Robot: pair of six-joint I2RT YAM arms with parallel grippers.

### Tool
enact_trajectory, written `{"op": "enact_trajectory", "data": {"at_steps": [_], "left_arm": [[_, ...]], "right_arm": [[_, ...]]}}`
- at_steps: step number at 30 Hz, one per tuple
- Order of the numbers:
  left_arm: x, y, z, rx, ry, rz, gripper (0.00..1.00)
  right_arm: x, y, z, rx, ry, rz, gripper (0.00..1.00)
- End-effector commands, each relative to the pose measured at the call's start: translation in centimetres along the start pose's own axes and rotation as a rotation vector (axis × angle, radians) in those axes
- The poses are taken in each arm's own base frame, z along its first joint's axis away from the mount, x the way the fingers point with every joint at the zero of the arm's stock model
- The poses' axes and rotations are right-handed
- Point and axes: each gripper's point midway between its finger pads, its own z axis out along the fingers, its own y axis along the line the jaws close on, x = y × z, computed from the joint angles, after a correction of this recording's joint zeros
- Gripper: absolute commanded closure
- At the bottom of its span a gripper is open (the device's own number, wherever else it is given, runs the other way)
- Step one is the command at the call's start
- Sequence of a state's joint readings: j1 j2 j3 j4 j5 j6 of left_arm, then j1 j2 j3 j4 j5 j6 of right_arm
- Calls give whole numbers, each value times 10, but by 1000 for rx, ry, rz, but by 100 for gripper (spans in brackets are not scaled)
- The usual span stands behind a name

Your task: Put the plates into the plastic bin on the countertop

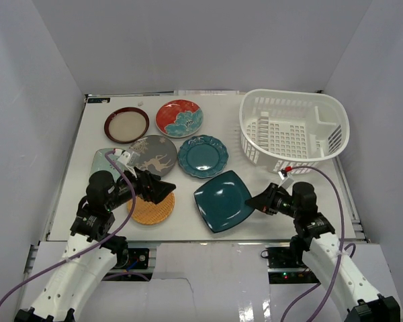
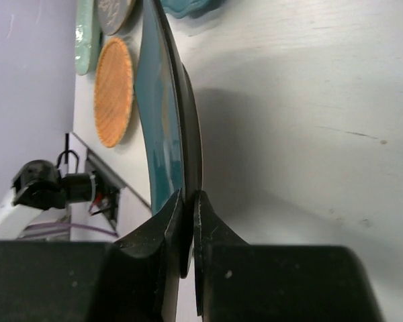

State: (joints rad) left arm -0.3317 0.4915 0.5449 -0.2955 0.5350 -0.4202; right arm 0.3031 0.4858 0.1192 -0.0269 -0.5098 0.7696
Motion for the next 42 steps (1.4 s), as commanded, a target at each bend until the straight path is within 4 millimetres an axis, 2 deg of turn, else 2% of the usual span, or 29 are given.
{"op": "enact_trajectory", "data": {"at_steps": [1,2,3,4,6,7,9,10,11,12,14,15,17,19,23,27,28,30,31,35,40,42], "left_arm": [[-2,1,-1,-10,0,-7,2],[-2,1,-1,-10,-1,-7,2],[-3,1,-2,-11,-6,-3,2],[-2,1,-2,-13,-5,-4,2],[-3,1,-2,-14,-9,-4,2],[-3,2,-2,-16,-8,-5,2],[-3,1,-2,-12,-7,-3,2],[-4,0,-3,-11,-12,0,2],[-4,0,-3,-11,-13,2,2],[-4,0,-3,-10,-15,2,2],[-6,-1,-5,-9,-25,7,2],[-6,-2,-6,-8,-27,8,2],[-7,-3,-6,-8,-35,11,2],[-7,-3,-7,-7,-37,9,2],[-5,-4,-6,-6,-31,5,2],[-3,-4,-6,-7,-26,5,2],[-4,-5,-6,-5,-27,4,2],[-3,-4,-6,-9,-25,2,2],[-3,-4,-6,-10,-26,4,2],[-3,-2,-5,-18,-27,1,2],[-3,-2,-5,-19,-26,2,2],[-3,-2,-5,-20,-26,0,2]], "right_arm": [[-38,89,-26,-186,4,-70,92],[-45,102,-29,-211,3,-81,92],[-65,131,-38,-263,-43,-115,92],[-78,150,-44,-297,-80,-148,92],[-107,173,-48,-304,-142,-185,92],[-130,202,-61,-335,-208,-235,92],[-163,212,-56,-297,-277,-265,92],[-186,229,-66,-300,-341,-302,92],[-205,221,-55,-256,-353,-288,92],[-219,223,-55,-248,-373,-293,92],[-264,210,-58,-170,-460,-291,92],[-278,201,-59,-140,-483,-279,92],[-317,169,-67,-45,-550,-245,92],[-339,140,-77,38,-603,-220,92],[-363,82,-88,222,-658,-193,92],[-371,33,-93,329,-665,-143,92],[-373,17,-89,359,-657,-122,92],[-376,5,-85,373,-642,-102,92],[-376,-8,-77,383,-619,-81,92],[-369,-38,-56,385,-544,-16,92],[-354,-83,-45,477,-500,44,92],[-349,-92,-44,512,-474,55,86]]}}
